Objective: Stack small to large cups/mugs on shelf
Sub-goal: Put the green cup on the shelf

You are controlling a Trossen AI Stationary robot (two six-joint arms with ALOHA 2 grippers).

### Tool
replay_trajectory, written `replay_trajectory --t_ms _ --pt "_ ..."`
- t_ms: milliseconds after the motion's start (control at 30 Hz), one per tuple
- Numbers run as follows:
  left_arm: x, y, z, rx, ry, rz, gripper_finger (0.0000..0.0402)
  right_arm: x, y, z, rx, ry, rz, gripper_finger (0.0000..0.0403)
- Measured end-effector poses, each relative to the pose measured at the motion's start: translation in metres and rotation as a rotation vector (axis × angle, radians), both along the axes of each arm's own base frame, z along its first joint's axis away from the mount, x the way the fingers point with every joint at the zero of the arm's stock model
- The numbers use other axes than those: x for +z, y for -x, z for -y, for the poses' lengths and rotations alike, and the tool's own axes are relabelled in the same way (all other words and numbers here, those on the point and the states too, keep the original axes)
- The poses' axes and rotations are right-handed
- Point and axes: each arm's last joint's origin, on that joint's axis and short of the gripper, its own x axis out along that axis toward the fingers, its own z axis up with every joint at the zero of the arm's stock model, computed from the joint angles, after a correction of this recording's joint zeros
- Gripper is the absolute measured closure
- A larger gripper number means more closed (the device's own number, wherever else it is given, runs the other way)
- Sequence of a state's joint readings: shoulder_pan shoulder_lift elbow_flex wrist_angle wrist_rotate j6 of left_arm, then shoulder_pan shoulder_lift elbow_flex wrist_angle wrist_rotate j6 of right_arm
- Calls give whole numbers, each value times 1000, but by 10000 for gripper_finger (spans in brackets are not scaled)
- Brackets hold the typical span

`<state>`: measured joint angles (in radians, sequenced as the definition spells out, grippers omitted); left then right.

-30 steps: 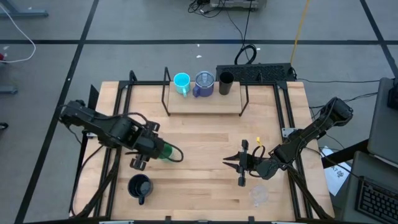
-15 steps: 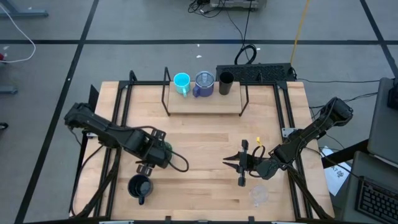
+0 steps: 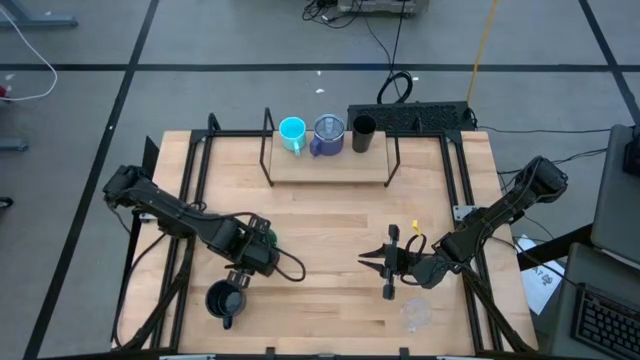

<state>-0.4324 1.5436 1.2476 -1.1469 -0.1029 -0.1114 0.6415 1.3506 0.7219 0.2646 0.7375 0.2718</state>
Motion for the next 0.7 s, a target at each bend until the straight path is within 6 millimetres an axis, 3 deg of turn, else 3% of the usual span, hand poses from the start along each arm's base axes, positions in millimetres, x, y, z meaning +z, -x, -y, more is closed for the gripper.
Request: replay_trajectory --t_ms 233,367,600,700 --pt "-12 0 0 -19 1 5 207 0 0 0 0 0 0 355" --pt "-12 0 0 -28 -2 5 257 0 0 0 0 0 0 355" --pt "-12 1 0 -77 2 -3 380 0 0 0 0 0 0 355" --pt "-10 1 -1 -82 -11 -5 390 0 0 0 0 0 0 355"
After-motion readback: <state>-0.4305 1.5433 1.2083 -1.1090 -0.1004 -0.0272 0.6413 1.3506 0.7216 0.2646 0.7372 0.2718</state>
